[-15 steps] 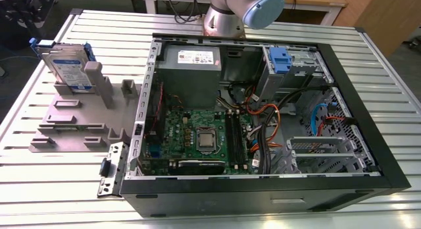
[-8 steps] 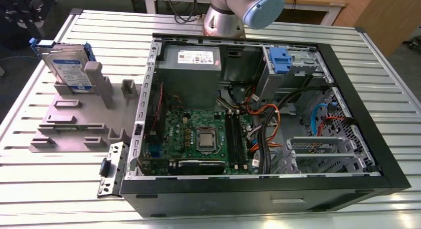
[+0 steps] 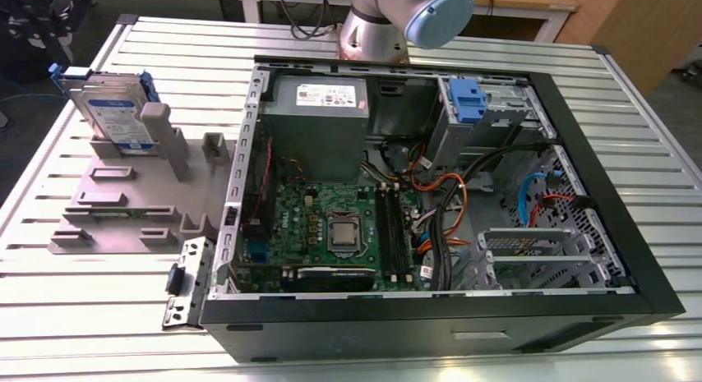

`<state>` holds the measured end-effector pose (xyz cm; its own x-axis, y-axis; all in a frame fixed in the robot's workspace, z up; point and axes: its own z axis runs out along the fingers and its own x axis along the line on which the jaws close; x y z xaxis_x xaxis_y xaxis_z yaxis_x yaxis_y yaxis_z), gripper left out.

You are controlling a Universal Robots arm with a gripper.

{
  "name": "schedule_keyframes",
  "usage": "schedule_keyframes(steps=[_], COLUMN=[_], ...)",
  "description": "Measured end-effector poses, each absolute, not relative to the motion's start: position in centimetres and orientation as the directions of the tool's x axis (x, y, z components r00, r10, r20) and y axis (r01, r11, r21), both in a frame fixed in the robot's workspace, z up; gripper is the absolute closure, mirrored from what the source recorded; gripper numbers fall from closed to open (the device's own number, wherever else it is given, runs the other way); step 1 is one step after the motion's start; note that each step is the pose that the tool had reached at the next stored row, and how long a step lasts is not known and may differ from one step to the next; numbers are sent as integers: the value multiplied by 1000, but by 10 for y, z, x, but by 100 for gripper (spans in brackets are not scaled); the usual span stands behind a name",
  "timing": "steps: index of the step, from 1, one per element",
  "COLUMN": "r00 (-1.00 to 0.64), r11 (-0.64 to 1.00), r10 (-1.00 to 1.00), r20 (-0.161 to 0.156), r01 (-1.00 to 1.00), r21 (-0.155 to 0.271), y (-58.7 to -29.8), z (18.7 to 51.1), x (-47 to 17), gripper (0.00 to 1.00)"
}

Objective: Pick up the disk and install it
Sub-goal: 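Pick up the disk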

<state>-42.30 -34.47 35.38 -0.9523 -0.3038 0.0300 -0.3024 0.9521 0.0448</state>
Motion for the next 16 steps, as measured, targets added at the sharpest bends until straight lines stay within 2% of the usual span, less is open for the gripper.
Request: schedule_keyframes(steps=[16], r00=[-932], r11=[932], r10=[-362], r20=[30], r01=[-360], r21=[45], y=[-345], z=[354], x=[-423], gripper=[89])
